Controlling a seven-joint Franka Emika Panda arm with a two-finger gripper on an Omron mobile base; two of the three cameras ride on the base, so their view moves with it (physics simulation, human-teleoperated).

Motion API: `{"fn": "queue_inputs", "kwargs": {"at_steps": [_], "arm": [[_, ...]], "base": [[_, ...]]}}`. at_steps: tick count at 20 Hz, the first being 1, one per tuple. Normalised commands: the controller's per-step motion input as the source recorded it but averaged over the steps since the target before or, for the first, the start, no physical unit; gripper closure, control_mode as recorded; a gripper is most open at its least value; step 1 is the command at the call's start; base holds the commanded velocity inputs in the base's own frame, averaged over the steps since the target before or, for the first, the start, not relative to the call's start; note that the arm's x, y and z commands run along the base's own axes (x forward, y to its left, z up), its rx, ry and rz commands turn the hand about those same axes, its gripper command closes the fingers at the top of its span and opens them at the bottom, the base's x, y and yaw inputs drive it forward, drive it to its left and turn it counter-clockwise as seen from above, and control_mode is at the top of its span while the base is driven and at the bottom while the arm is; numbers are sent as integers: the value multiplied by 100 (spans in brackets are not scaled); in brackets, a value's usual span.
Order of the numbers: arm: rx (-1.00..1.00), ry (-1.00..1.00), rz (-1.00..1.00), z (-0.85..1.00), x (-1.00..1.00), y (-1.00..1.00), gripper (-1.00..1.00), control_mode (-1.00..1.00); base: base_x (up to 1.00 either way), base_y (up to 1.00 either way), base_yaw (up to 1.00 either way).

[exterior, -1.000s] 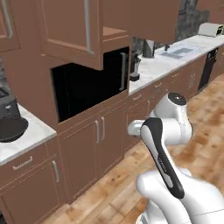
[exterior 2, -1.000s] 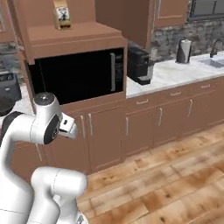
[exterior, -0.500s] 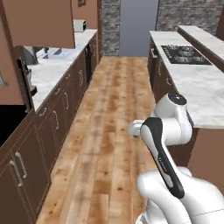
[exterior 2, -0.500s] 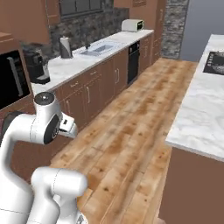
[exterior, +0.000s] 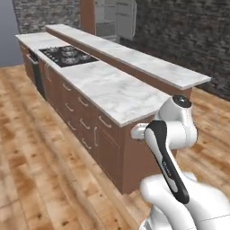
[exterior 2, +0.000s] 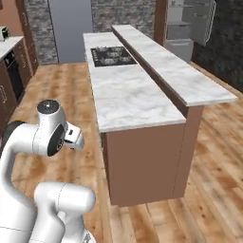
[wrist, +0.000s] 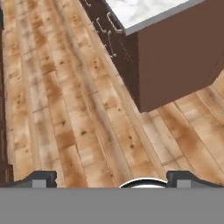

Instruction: Pick the egg and butter from the fridge and place them by the bowl for mixing.

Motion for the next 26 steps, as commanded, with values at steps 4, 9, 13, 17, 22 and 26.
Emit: {"fn": "queue_inputs", "kwargs": {"at_steps": [4,9,13,17,22,26], "arm": [[0,0,0,0,0,0,-100,100],[0,0,0,0,0,0,-100,100],[0,0,0,0,0,0,-100,100],[0,0,0,0,0,0,-100,100],[0,0,0,0,0,0,-100,100],[0,0,0,0,0,0,-100,100]], "base": [[0,5,-100],[8,6,-92],[43,9,-59],[74,15,-28],[85,17,-11],[90,13,0]]}}
